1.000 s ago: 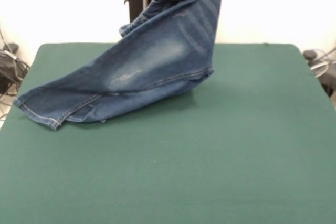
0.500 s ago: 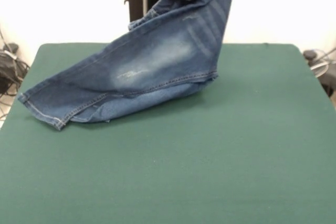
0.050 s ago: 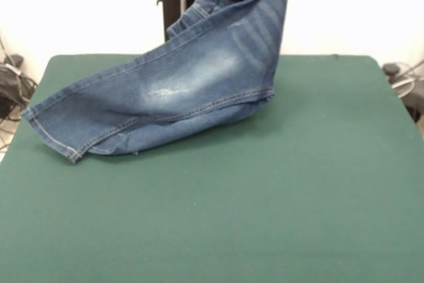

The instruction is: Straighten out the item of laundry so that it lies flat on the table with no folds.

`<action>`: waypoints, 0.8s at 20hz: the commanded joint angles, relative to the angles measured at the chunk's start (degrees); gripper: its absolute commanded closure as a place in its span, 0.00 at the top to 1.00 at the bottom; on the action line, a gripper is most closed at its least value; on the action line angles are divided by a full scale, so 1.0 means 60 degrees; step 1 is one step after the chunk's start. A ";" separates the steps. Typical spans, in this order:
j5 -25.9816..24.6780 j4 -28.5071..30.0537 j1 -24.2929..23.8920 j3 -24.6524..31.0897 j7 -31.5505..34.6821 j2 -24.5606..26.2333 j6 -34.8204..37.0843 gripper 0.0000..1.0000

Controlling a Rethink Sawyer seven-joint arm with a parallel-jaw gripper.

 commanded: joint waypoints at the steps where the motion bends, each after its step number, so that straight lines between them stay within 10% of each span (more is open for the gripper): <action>1: 0.1209 0.0161 0.1591 -0.1854 0.6839 0.2591 -0.1931 0.00; 9: 0.4712 0.1581 0.1158 -0.1974 0.7410 0.3760 -0.5768 0.00; 16: 0.5248 0.2219 0.0403 -0.1733 0.6427 0.3238 -0.6262 0.00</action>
